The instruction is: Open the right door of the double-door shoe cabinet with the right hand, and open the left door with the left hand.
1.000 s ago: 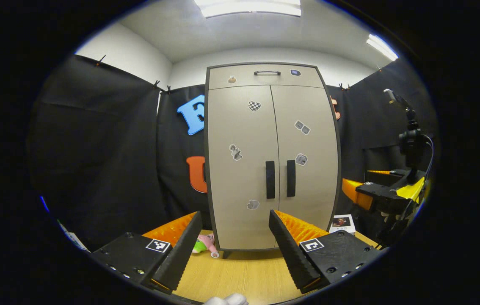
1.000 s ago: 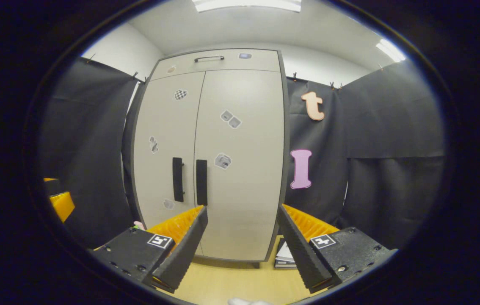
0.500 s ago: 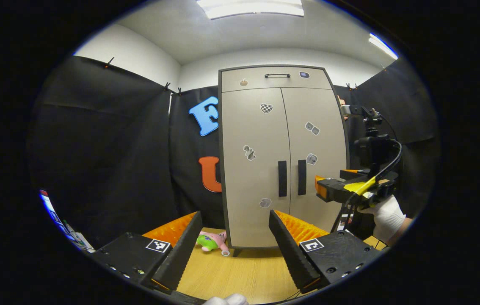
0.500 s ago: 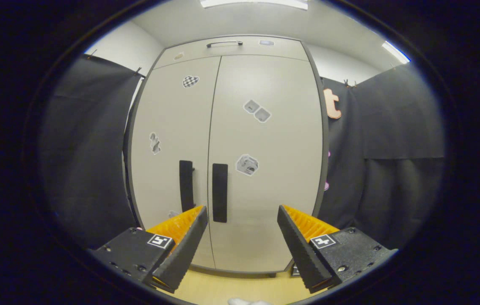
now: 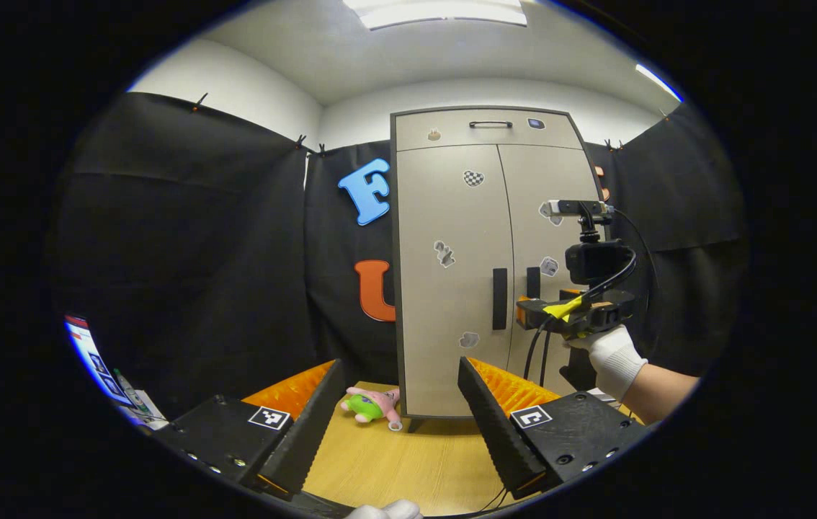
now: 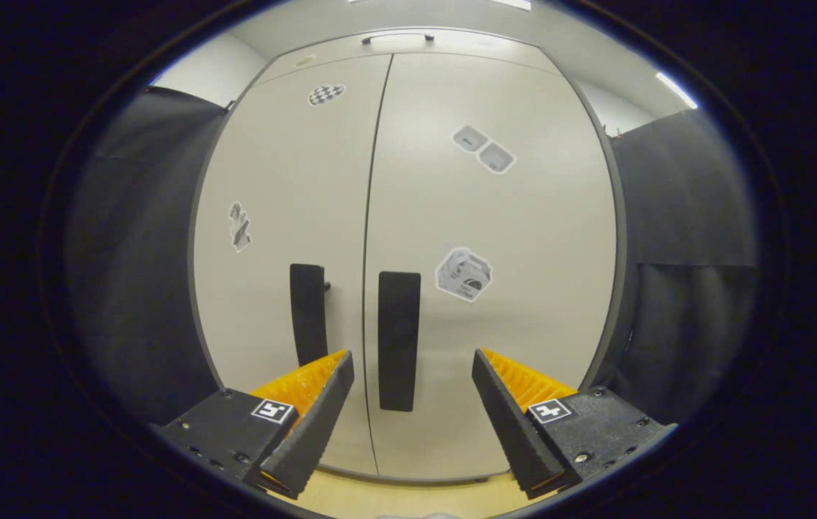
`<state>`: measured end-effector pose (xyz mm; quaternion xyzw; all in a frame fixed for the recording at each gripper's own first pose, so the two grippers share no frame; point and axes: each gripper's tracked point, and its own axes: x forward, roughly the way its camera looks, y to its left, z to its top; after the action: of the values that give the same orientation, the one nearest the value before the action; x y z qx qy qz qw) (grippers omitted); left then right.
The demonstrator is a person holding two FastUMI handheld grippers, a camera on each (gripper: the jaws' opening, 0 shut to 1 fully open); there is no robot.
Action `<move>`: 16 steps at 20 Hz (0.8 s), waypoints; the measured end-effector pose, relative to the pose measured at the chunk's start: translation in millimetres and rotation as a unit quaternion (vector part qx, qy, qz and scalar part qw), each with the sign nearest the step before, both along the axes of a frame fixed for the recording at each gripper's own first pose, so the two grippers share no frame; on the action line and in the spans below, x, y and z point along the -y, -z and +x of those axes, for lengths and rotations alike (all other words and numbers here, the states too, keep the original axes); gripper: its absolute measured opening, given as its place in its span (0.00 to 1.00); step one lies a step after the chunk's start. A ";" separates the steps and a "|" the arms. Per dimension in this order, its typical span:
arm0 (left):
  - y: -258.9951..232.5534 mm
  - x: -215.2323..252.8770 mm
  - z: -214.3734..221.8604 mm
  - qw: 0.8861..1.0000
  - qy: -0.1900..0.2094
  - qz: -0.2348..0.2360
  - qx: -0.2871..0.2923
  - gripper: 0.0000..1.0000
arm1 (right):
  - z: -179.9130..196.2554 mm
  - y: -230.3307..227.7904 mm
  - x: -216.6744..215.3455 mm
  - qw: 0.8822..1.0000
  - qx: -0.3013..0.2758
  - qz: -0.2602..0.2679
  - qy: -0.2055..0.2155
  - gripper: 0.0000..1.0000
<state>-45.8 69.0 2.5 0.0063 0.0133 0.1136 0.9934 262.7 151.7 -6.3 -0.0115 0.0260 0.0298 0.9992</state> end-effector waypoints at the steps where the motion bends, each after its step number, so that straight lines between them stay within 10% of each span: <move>1: 0.1 -0.4 0.0 1.000 -0.002 0.000 -0.001 0.95 | 7.3 1.2 -0.7 1.000 -0.004 0.001 0.001 1.00; 11: 5.2 -3.1 7.8 1.000 -0.003 -0.006 -0.003 0.95 | 40.4 0.1 -4.3 0.999 -0.028 0.019 0.020 0.73; 16: 3.0 -2.8 9.5 1.000 0.002 -0.008 0.003 0.95 | 38.6 12.3 -12.9 0.997 -0.054 0.047 0.003 0.36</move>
<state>-36.3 71.8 -0.5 -0.0021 0.0115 0.1112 0.9937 301.4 164.7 -18.6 0.0373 0.0783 0.0286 0.9958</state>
